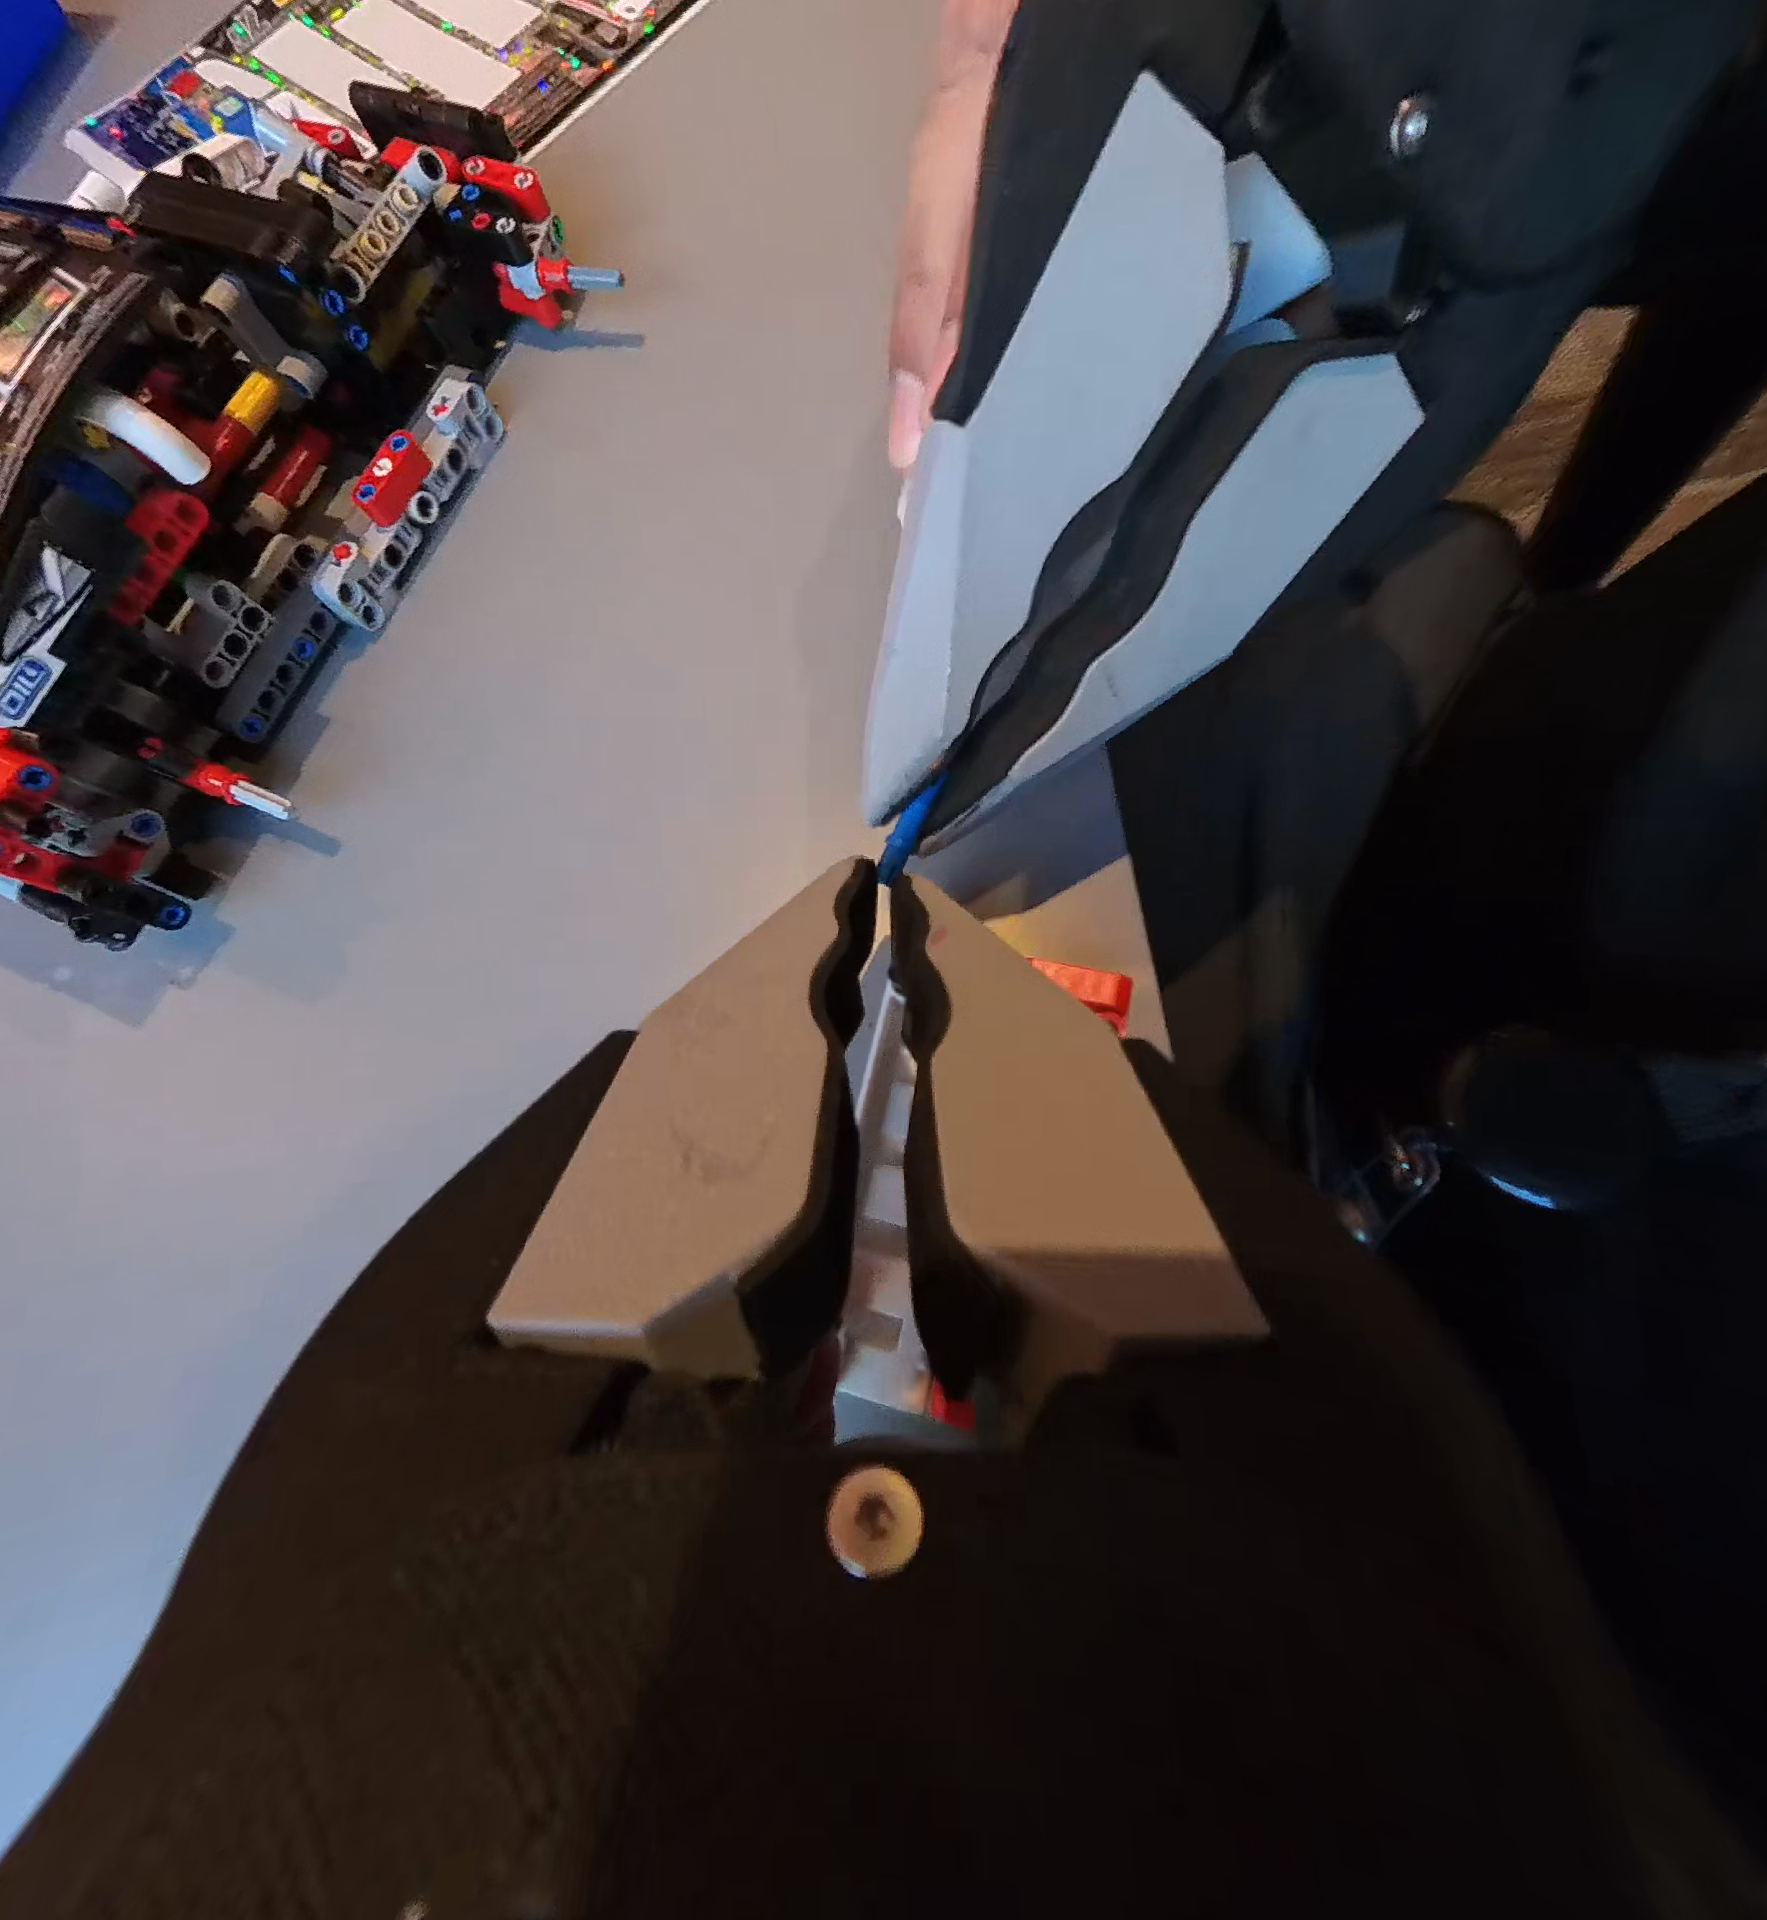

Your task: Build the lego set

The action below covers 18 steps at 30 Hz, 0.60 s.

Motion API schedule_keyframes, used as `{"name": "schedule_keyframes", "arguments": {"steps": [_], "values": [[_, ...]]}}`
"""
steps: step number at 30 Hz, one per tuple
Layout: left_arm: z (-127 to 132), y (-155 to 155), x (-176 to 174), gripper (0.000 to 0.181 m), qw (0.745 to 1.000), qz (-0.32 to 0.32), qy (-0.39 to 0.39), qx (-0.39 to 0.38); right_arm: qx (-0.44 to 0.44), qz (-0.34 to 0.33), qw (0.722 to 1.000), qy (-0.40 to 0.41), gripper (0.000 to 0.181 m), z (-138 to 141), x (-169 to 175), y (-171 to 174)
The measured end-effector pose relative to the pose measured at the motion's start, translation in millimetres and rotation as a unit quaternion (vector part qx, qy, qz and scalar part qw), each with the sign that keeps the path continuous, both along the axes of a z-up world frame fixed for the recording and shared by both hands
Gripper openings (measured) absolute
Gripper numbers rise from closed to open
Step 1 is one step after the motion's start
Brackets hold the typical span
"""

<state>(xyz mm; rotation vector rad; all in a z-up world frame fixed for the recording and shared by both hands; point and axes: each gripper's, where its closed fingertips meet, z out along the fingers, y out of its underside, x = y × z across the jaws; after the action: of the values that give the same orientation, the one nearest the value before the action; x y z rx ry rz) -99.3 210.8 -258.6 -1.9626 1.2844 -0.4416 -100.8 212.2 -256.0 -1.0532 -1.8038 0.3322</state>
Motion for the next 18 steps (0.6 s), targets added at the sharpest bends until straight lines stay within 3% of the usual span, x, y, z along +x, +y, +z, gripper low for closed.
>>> {"name": "schedule_keyframes", "arguments": {"steps": [7,12,15,18], "values": [[3.3,6.3,-2.5,0.001,0.999,0.015,0.008,0.033,-0.189,-0.041,0.981,0.024,0.002,2.0,-2.0,3.3],[3.5,8.1,-2.5,0.002,0.997,0.013,0.038,0.064,-0.371,-0.064,0.926,0.03,0.003,0.0,-1.3,2.4],[0.3,8.4,-1.2,0.001,0.995,0.002,0.056,0.078,-0.397,-0.062,0.915,0.026,0.003,-4.1,-0.6,1.7],[-4.6,7.1,-0.4,0.001,0.996,-0.002,0.057,0.063,-0.383,-0.064,0.921,0.021,0.003,-7.9,-0.7,1.4]]}}
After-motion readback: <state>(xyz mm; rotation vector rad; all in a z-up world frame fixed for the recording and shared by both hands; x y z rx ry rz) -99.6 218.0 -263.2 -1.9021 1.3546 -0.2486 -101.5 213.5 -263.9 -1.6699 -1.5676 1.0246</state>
